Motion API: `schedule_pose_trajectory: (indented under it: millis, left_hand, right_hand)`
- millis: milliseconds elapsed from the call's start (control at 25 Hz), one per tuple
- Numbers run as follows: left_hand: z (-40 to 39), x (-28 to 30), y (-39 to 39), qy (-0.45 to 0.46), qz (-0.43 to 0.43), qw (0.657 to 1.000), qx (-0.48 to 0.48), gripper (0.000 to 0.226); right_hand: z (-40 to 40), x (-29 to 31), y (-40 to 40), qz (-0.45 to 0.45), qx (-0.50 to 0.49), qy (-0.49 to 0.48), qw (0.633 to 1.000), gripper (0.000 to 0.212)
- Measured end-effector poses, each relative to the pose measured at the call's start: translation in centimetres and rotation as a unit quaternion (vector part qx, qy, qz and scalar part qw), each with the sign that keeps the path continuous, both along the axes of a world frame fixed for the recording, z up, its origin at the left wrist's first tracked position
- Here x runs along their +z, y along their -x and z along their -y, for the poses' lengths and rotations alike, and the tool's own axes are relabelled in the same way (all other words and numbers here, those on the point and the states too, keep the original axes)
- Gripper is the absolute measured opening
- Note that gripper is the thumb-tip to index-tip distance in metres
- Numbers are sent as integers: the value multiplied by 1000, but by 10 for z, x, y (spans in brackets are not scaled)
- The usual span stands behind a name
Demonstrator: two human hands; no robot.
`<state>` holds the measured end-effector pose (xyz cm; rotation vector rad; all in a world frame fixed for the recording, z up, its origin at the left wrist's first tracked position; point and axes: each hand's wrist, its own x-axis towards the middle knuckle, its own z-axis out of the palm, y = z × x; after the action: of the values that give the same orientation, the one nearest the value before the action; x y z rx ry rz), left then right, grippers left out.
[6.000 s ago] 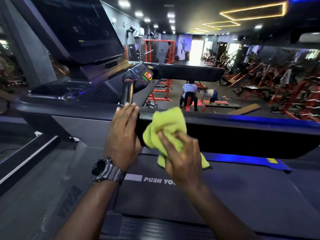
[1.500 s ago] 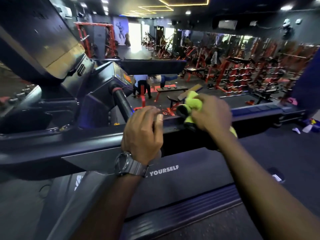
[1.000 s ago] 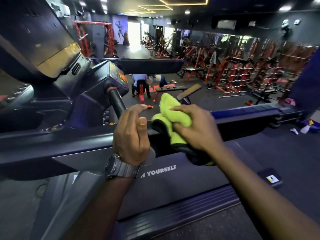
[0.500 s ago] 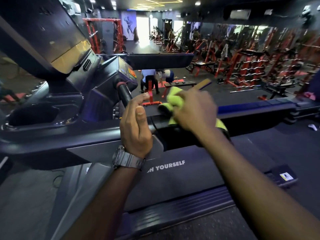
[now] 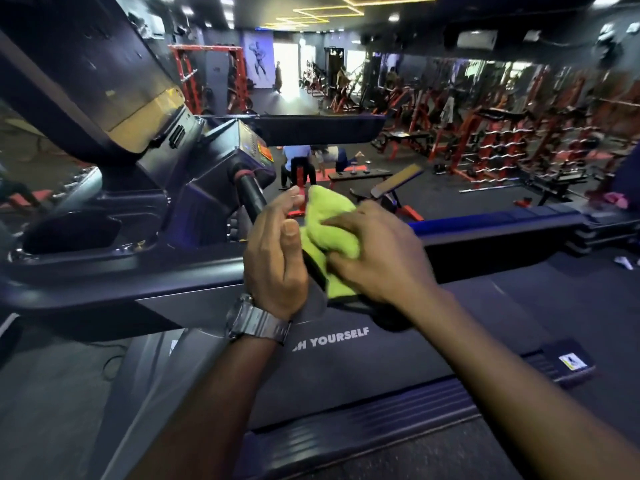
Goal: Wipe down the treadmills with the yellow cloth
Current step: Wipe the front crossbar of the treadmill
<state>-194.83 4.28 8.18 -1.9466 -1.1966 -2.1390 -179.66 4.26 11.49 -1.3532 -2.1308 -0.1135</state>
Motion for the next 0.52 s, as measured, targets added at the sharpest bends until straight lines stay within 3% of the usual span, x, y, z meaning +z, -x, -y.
schedule_pose_trajectory:
  millis: [160, 200, 280, 360, 480, 520]
  left_hand:
    - [2, 2, -2, 16, -39, 999, 18, 66]
    - [1, 2, -2, 19, -47, 999, 12, 66]
    - [1, 1, -1, 16, -55, 998, 17, 66]
    - [3, 1, -2, 17, -65, 997, 26, 66]
    - [3, 3, -3, 27, -110, 993, 45, 63]
    - [3, 3, -3, 32, -141, 988, 48, 62]
  right_hand:
    - [-22, 3, -12, -77, -156, -16, 985, 46]
    - [-17, -1, 2, -82, -163, -27, 983, 45]
    - [-2, -28, 11, -66, -73, -83, 992, 47]
    - [9, -49, -21, -79, -12, -117, 990, 50]
    - [-16, -32, -27, -203, -153, -99, 962, 48]
    - [-13, -32, -13, -207, -162, -89, 961, 49]
